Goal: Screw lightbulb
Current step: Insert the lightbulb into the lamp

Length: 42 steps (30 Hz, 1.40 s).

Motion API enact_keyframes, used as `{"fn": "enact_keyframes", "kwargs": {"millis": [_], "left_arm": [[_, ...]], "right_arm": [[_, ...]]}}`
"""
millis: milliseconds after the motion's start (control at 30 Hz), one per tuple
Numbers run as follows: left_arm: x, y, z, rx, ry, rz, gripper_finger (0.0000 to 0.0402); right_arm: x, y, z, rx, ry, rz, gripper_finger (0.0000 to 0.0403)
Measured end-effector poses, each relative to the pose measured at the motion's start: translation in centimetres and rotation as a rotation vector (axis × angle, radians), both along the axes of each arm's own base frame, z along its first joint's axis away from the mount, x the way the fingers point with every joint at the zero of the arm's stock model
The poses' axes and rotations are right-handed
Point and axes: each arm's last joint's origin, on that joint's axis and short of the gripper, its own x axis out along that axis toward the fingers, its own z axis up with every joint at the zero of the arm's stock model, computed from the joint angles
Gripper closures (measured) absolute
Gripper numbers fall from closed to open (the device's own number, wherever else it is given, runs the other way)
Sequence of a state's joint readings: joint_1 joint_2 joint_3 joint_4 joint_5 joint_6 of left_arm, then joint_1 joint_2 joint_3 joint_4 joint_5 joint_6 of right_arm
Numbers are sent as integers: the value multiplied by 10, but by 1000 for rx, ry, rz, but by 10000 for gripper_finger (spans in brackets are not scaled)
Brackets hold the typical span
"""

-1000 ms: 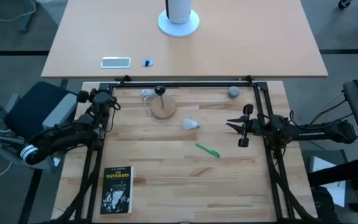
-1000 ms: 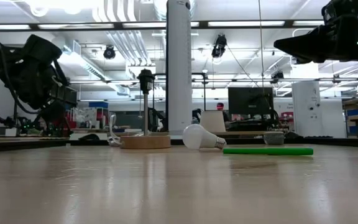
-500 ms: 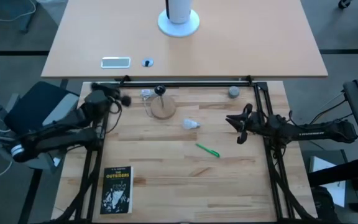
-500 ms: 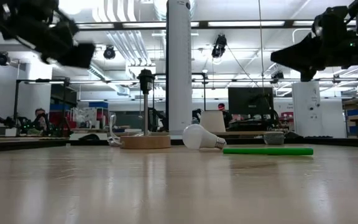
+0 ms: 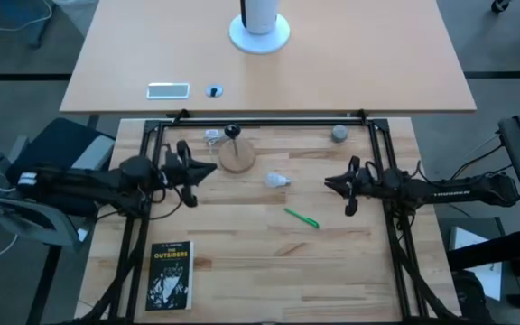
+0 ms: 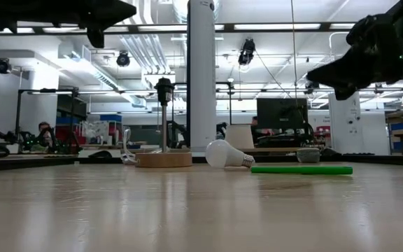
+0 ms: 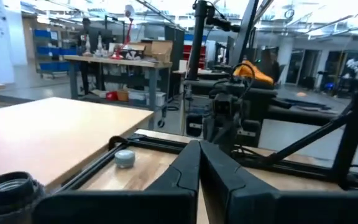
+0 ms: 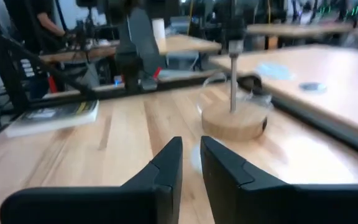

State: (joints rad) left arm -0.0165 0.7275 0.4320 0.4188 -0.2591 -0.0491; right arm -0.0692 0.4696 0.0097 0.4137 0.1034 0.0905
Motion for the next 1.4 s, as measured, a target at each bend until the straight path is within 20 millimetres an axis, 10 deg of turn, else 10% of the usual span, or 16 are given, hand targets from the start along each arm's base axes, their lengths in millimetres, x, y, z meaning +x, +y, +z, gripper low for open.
{"fn": "enact_keyframes", "kwargs": {"millis": [533, 800, 1000, 1400], "left_arm": [[49, 6, 27, 275, 112, 289, 401], [87, 14, 32, 335, 215, 295, 401], [107, -16, -7, 298, 309, -121, 401], [66, -89, 17, 359, 214, 0, 401]], "right_arm": [[-1, -4, 6, 202, -117, -140, 337], [0, -4, -4, 32, 31, -136, 330], [3, 1, -4, 37, 34, 46, 337], [2, 3, 21, 183, -249, 125, 327]]}}
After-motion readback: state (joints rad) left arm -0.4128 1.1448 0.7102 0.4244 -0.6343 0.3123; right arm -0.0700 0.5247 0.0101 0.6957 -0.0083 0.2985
